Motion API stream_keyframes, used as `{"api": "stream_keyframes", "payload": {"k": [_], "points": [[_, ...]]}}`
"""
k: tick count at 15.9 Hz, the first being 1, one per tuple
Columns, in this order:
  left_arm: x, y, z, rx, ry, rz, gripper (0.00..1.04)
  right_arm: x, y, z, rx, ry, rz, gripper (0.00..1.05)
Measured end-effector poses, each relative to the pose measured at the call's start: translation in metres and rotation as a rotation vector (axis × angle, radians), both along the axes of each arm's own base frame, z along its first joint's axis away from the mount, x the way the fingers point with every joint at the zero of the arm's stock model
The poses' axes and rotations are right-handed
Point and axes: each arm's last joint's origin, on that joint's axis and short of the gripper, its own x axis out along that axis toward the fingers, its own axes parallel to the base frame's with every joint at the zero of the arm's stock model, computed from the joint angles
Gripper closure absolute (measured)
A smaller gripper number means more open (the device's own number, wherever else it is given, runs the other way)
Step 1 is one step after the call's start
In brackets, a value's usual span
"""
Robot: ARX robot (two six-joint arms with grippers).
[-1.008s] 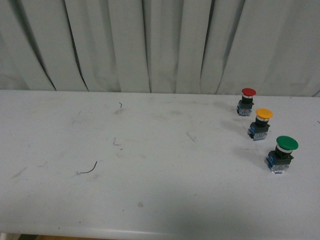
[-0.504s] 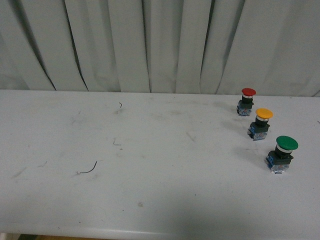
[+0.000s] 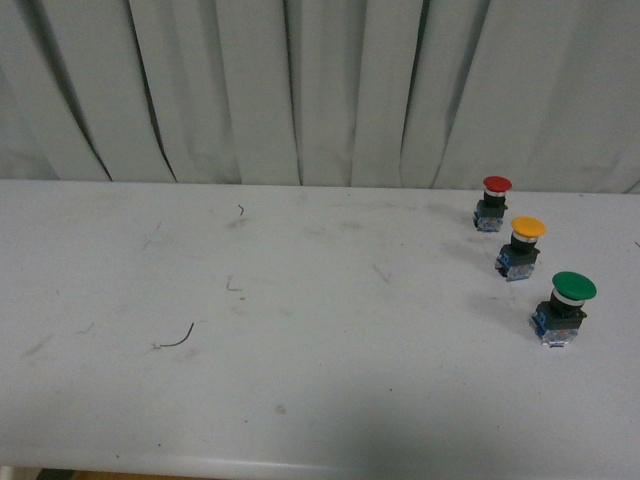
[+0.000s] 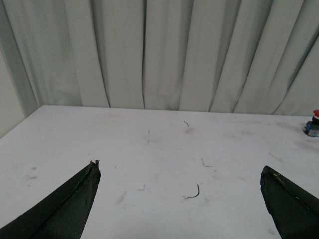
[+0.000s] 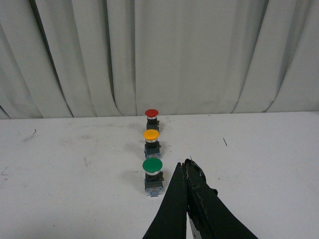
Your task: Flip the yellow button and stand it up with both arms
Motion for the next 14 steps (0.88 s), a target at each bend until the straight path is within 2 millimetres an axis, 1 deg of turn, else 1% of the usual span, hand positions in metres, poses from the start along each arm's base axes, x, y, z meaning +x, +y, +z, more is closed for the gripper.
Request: {"api": "stream_keyframes", "payload": {"k": [5, 6, 7, 11, 12, 14], "points": [[0.000, 0.000, 0.000, 0.000, 0.000, 0.000, 0.07, -0.002, 0.000, 0.000, 0.000, 0.002, 0.000, 1.03], [0.000, 0.000, 0.000, 0.000, 0.000, 0.000, 0.07, -0.009, 0.000, -0.007, 0.000, 0.058, 0.001, 1.03], [0.000, 0.000, 0.000, 0.000, 0.000, 0.000, 0.07, -0.013, 0.000, -0.002, 0.000, -0.003, 0.001, 1.03], [0.000, 0.000, 0.000, 0.000, 0.000, 0.000, 0.07, -0.013, 0.000, -0.003, 0.000, 0.008, 0.000, 1.03], [0.000, 0.000, 0.000, 0.000, 0.000, 0.000, 0.07, -0.013, 0.000, -0.003, 0.000, 0.008, 0.000, 1.00], [0.000, 0.000, 0.000, 0.000, 0.000, 0.000, 0.07, -0.013, 0.000, -0.003, 0.000, 0.008, 0.000, 0.75]]}}
